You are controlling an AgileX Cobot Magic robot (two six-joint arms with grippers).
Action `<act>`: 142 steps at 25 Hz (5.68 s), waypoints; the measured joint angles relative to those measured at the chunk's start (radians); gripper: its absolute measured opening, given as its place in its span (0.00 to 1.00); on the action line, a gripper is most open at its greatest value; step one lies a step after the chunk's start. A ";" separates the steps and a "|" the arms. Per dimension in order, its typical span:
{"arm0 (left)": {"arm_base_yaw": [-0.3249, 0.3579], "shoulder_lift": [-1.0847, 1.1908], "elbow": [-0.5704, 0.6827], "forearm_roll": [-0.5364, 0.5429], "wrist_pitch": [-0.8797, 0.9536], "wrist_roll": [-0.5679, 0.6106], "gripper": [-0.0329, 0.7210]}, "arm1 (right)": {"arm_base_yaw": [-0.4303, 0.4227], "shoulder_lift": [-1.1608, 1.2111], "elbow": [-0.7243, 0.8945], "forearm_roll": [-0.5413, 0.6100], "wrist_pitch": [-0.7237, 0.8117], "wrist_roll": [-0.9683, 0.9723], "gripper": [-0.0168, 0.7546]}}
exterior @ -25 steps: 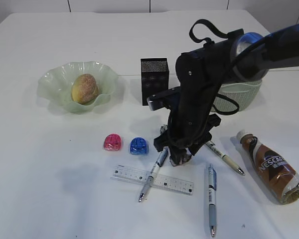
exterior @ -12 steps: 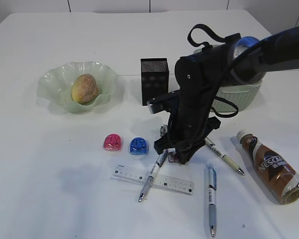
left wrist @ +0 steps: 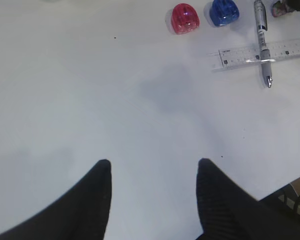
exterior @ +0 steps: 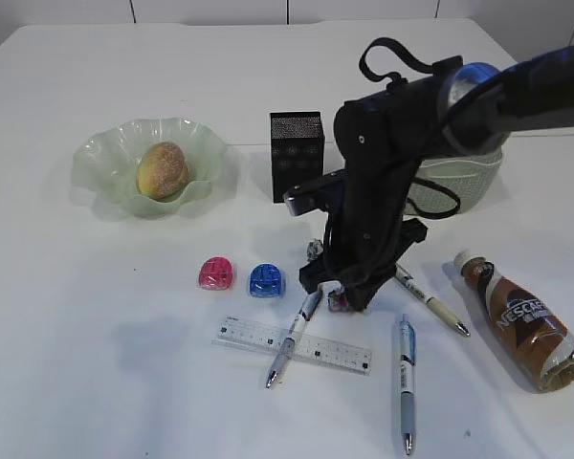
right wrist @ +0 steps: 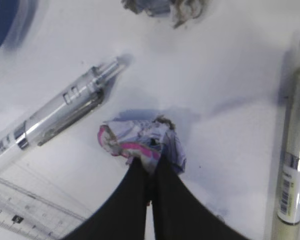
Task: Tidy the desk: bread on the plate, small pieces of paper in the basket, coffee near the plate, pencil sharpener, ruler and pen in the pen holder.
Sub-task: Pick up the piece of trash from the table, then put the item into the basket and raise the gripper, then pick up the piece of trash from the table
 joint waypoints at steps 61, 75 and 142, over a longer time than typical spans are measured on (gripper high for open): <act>0.000 0.000 0.000 0.000 0.005 0.000 0.55 | -0.321 0.076 -0.311 -0.259 -0.372 0.143 0.05; 0.000 0.000 0.000 0.002 0.005 0.000 0.55 | -0.321 0.076 -0.335 -0.347 -0.339 0.278 0.71; 0.000 0.000 0.000 -0.044 0.038 0.000 0.55 | -0.013 0.053 -0.227 -0.007 -0.064 -0.076 0.67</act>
